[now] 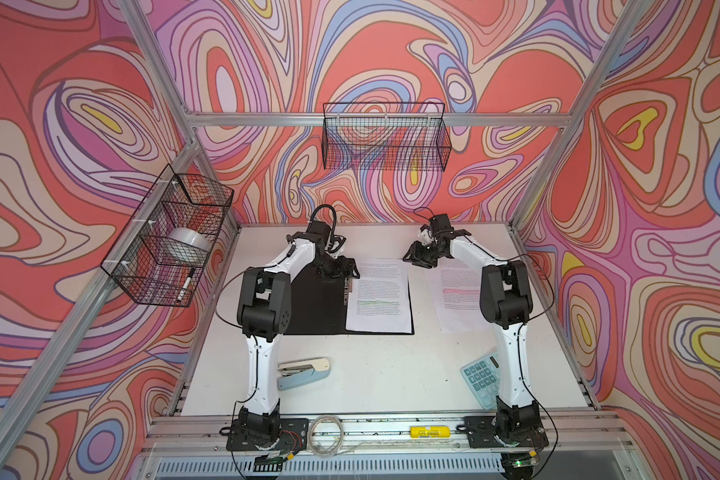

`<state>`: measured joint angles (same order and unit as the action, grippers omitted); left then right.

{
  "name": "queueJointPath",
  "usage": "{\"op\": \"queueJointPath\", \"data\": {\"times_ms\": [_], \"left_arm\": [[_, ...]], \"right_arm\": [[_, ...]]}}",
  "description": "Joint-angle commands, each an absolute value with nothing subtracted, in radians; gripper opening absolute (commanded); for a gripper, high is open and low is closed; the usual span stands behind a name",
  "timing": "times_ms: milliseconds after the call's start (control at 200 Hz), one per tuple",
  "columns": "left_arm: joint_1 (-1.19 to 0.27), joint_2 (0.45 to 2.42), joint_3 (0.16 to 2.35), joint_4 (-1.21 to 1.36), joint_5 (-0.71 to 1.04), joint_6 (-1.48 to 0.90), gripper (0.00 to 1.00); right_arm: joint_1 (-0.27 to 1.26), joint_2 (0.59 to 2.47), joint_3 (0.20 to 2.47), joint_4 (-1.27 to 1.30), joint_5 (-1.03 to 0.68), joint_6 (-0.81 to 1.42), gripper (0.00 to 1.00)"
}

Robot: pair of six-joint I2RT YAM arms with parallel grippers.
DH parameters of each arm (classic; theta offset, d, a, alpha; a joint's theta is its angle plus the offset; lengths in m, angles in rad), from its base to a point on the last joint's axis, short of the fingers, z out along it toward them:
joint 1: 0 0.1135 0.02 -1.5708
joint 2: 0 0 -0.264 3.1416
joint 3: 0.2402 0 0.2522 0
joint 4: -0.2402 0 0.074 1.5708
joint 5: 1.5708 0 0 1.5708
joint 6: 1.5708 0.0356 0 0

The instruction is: Put the files into the folder

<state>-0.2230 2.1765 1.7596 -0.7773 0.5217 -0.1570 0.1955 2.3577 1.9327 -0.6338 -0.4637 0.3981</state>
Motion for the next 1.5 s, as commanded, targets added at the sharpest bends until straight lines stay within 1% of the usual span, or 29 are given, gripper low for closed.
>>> {"op": "queueJointPath", "data": {"times_ms": [0, 351, 726, 1087, 1252, 1377, 1492], "left_arm": [[-0.224, 2.207, 1.774, -0.798, 0.509, -0.143, 1.0], [-0.225, 2.236, 1.782, -0.793, 0.528, -0.137, 1.0], [-0.225, 2.251, 1.787, -0.788, 0.571, -0.127, 1.0], [-0.225, 2.261, 1.799, -0.789, 0.574, -0.126, 1.0], [-0.218, 2.218, 1.816, -0.812, 0.508, -0.101, 1.0], [-0.213, 2.146, 1.844, -0.848, 0.437, -0.058, 1.0], [-0.216, 2.075, 1.885, -0.884, 0.418, -0.044, 1.0]], "right_arm": [[0.189, 2.4, 1.969, -0.63, -0.477, 0.4, 0.46], [0.187, 2.461, 2.032, -0.649, -0.5, 0.394, 0.46], [0.187, 2.521, 2.094, -0.632, -0.597, 0.407, 0.45], [0.187, 2.49, 2.086, -0.606, -0.608, 0.393, 0.45], [0.187, 2.418, 2.049, -0.573, -0.494, 0.405, 0.47], [0.184, 2.311, 2.019, -0.563, -0.373, 0.398, 0.48], [0.163, 2.167, 1.922, -0.564, -0.252, 0.4, 0.49]]}}
